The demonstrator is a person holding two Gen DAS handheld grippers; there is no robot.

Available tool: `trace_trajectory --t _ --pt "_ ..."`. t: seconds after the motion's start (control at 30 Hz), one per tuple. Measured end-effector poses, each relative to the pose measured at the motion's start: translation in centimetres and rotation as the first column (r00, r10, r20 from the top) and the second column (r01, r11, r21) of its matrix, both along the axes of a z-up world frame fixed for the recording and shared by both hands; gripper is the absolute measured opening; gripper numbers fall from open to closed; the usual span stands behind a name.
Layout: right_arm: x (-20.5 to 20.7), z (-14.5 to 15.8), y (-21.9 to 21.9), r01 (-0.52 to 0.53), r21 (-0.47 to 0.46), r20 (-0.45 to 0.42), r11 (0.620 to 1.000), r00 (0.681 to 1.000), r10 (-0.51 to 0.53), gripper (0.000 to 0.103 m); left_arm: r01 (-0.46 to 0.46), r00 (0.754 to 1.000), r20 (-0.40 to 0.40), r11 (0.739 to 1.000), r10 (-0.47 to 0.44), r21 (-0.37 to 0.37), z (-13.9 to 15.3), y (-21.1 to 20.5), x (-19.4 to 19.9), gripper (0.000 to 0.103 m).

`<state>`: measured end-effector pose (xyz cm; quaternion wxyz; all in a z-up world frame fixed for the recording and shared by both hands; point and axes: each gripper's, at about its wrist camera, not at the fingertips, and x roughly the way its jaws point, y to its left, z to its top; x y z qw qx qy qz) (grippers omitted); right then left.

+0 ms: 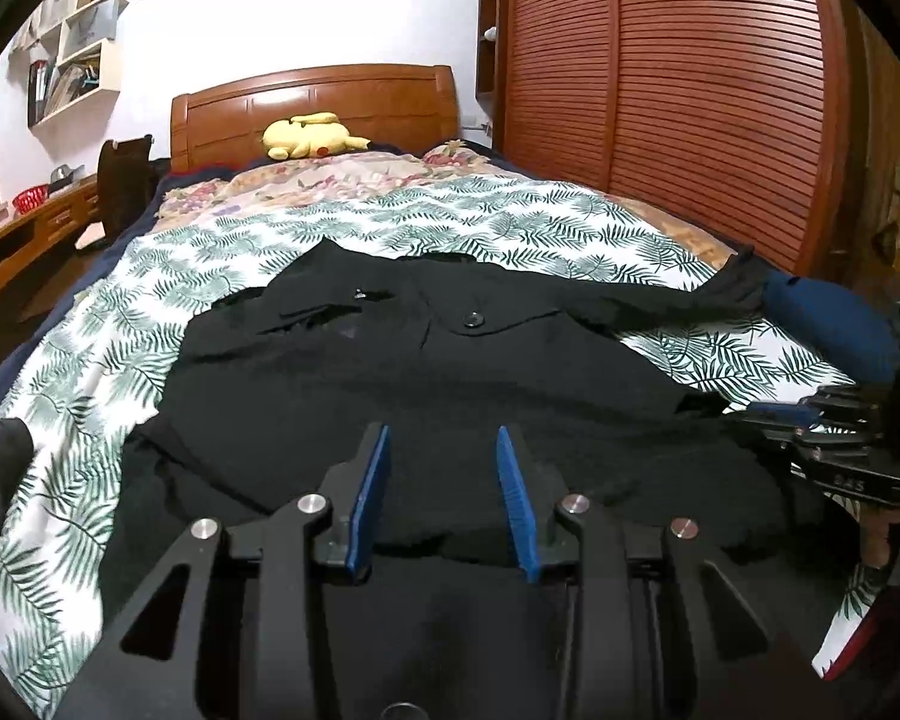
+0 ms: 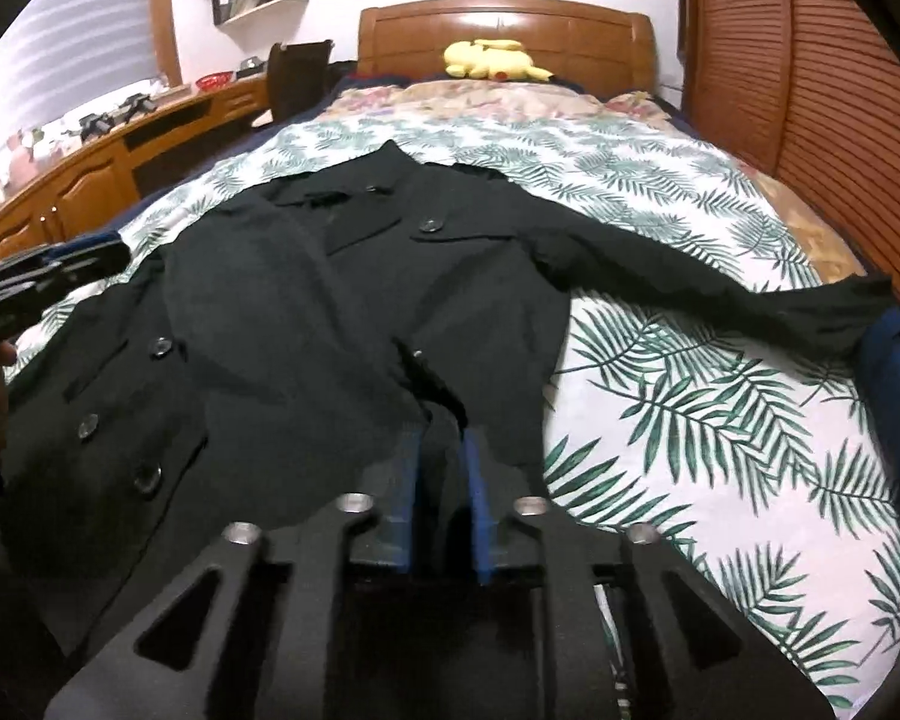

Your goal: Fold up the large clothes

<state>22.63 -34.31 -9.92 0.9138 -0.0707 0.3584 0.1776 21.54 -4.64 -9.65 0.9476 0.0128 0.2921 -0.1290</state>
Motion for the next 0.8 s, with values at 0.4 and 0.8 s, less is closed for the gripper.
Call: trace_trajectory --t 0.4,0.8 --pt "-0.1 -1.3 3.7 -0.107 -0.028 -0.031 0.994 0.994 0.106 0.049 0.0 1.0 -0.013 0.999 0.0 0.034 -2.8 0.9 -0.6 0.035" --pt "1.1 -5.3 4.1 -0.101 -0.047 -0.13 0.994 0.987 0.094 0.051 0.018 0.999 -0.042 1.0 -0.018 -0.007 -4.1 1.1 -0.6 0.035"
